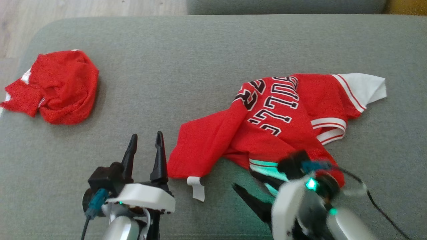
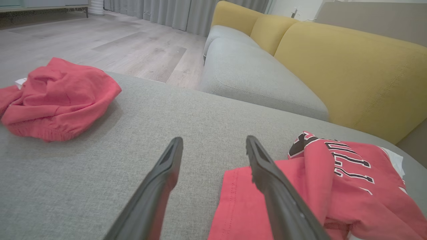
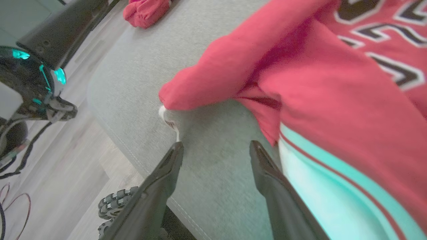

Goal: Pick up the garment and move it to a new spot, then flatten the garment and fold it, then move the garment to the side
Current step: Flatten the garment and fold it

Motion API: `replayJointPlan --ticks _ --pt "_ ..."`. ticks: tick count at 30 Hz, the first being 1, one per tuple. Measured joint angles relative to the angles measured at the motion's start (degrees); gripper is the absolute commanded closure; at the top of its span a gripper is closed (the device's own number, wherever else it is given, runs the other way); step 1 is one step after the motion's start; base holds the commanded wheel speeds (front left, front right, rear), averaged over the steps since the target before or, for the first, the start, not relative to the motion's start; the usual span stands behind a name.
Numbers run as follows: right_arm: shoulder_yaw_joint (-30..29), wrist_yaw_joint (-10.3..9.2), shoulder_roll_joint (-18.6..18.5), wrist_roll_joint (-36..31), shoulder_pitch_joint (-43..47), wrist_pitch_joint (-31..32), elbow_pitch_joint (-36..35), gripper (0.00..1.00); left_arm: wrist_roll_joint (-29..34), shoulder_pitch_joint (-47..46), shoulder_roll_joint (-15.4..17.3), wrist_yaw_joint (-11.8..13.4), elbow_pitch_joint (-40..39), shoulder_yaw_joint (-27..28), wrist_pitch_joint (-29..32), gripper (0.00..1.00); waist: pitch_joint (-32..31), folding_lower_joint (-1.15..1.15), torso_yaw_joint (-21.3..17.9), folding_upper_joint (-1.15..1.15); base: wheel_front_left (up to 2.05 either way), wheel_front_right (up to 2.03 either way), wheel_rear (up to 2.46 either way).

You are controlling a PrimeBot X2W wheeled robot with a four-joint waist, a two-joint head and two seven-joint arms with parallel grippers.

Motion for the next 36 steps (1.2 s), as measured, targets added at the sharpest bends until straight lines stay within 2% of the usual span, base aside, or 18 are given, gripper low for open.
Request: replayJointPlan --ticks 5,11,16,19,25,36 --pt "-6.81 0.0 0.34 -6.81 11.05 -1.3 -4.09 0.0 0.1 1.07 0.01 -0.32 -0.2 0.59 0.0 0.0 0.02 0.0 -1.51 0.0 0.0 0.0 0.0" --pt "-16.44 0.0 6.76 -12.68 19.34 -3.27 -4.98 0.0 0.1 0.96 0.01 -0.53 -0.22 0.52 0.0 0.0 0.81 0.0 -2.21 0.0 0.0 0.0 0.0" --pt "-23.19 0.0 9.54 -11.89 19.96 -6.6 -2.92 0.0 0.11 0.92 0.01 -0.6 -0.18 0.21 0.0 0.0 1.44 0.0 -2.32 0.0 0.0 0.0 0.0" --pt "-26.42 0.0 9.54 -4.68 19.62 -9.95 1.64 0.0 0.11 0.77 0.01 -0.78 -0.12 0.01 0.0 0.0 1.83 0.0 -1.91 0.0 0.0 0.0 0.0" --pt "-23.56 0.0 9.54 -2.45 15.72 -11.98 6.19 0.0 0.11 0.59 0.01 -0.92 0.01 -0.69 0.0 0.0 2.22 0.0 -1.43 0.0 0.0 0.0 0.0" --pt "-21.42 0.0 9.54 -4.89 13.08 -11.71 7.39 0.0 0.11 0.44 0.01 -0.96 0.14 -0.77 0.0 0.0 2.51 0.0 -1.12 0.0 0.0 0.0 0.0"
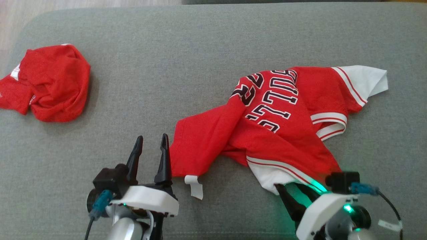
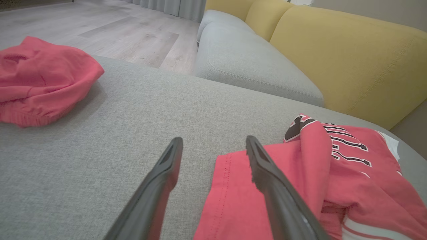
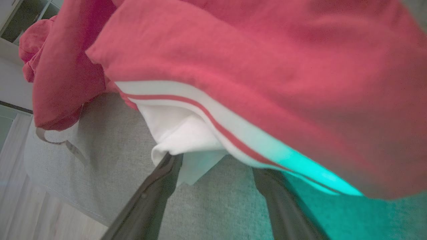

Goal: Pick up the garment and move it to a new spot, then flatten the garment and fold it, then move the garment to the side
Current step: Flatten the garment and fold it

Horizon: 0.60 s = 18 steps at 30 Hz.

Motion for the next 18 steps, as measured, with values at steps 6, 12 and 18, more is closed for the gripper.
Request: replayJointPlan --ticks 6,12,18 --pt "1.16 0.0 0.0 -0.76 -4.0 0.41 2.29 1.0 -0.03 -0.84 0.0 0.01 0.1 -0.16 0.0 0.0 0.45 0.0 0.25 0.0 0.0 0.0 0.0" --pt "0.34 0.0 -0.01 -3.44 -5.59 2.32 0.85 1.0 -0.16 -1.13 0.0 0.03 0.11 -0.14 0.0 0.0 0.32 0.0 0.16 0.0 0.0 0.0 0.0" --pt "-2.71 0.0 -6.78 -4.75 -3.35 11.2 -10.62 1.0 -0.16 -0.85 0.0 0.25 0.09 0.48 0.0 0.0 -0.18 0.0 -0.89 0.0 0.0 0.0 0.0"
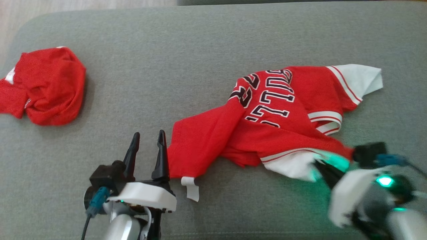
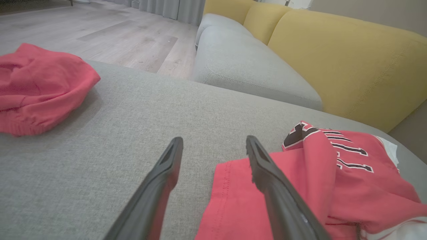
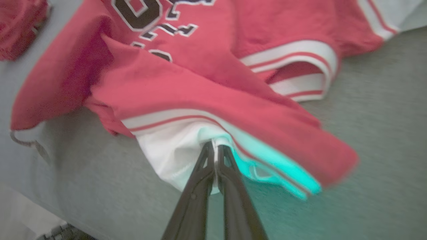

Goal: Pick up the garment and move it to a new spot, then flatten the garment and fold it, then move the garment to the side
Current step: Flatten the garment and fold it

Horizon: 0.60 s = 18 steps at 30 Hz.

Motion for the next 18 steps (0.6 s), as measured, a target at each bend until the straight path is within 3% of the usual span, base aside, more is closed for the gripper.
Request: replayJointPlan --ticks 5,9,12,16,17,18 --pt "-2.59 0.0 -13.13 3.19 3.46 10.67 -8.4 1.0 0.0 0.01 0.0 -0.01 -0.11 0.67 0.0 0.0 -0.18 0.0 -1.27 0.0 0.0 0.0 0.0" --pt "-4.71 0.0 -21.3 6.8 2.93 17.22 -10.46 1.0 0.0 -0.02 0.0 -0.29 -0.1 0.74 0.0 0.0 0.01 0.0 -2.25 0.0 0.0 0.0 0.0" --pt "-4.87 0.0 -24.43 8.13 2.02 20.16 -10.1 1.0 0.0 -0.15 0.0 -0.32 0.0 0.54 0.0 0.0 0.12 0.0 -2.26 0.0 0.0 0.0 0.0" --pt "-4.48 0.01 -25.53 9.22 2.32 21.58 -8.69 1.0 -0.01 -0.18 0.0 -0.32 0.0 0.38 0.0 0.0 0.3 0.0 -1.68 0.0 0.0 0.0 0.0" --pt "-4.57 0.01 -25.51 8.84 2.32 21.29 -8.05 0.65 -0.01 -0.19 0.0 -0.32 0.01 0.4 0.0 0.0 0.39 0.0 -1.56 0.0 0.0 0.0 0.0" --pt "-4.65 0.0 -25.52 7.94 2.32 20.91 -7.4 0.17 -0.01 -0.2 0.0 -0.32 0.02 0.4 0.0 0.0 0.44 0.0 -1.43 0.0 0.0 0.0 0.0"
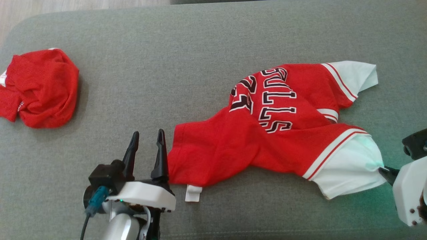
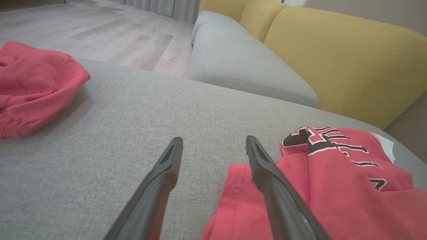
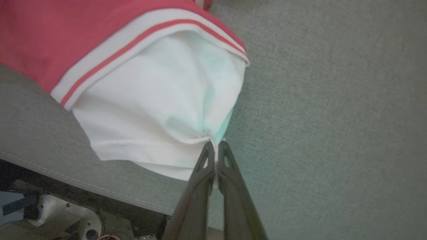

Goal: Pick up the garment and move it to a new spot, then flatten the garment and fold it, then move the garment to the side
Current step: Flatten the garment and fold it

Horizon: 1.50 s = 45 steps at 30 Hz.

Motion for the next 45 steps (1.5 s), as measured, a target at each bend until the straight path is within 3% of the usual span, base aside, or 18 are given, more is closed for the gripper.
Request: replayJointPlan --ticks 1,10,16,23,30,38,45 --pt "0.07 0.01 -0.07 -0.92 0.02 -0.34 0.38 0.0 0.0 0.01 0.0 0.01 0.08 0.01 0.0 0.0 0.0 0.0 0.09 0.0 0.0 0.0 0.0" --pt "-2.23 0.01 -1.29 -5.73 1.3 -6.77 -0.92 0.0 0.41 0.41 0.0 -0.1 0.76 0.89 0.0 0.0 -1.02 0.0 -0.63 0.0 0.0 0.0 0.0" --pt "-8.2 0.0 9.62 -12.15 -4.56 -17.74 -5.47 0.0 1.32 0.65 0.0 -1.08 1.44 1.19 0.0 0.0 -2.98 0.0 -1.52 0.0 0.0 0.0 0.0" --pt "-8.29 0.01 23.64 -18.11 -2.19 -33.9 -5.68 0.0 3.52 4.27 0.02 -1.89 2.24 2.99 0.0 0.0 -6.49 0.0 -1.09 0.0 0.0 0.0 0.0" --pt "-9.1 0.01 31.21 -23.34 5.88 -50.63 3.89 0.0 6.02 7.3 0.1 -3.76 3.35 6.35 0.0 0.0 -9.35 0.0 0.8 0.0 0.0 0.0 0.0" --pt "-10.51 0.01 32.52 -26.02 7.17 -66.36 19.48 0.0 8.83 10.64 0.11 -6.43 3.32 9.69 0.0 0.0 -11.71 0.0 2.27 0.0 0.0 0.0 0.0" --pt "-10.81 0.01 32.59 -26.38 6.53 -68.73 26.52 0.0 10.18 11.06 0.12 -8.18 2.32 10.39 0.0 0.0 -11.85 0.0 2.41 0.0 0.0 0.0 0.0"
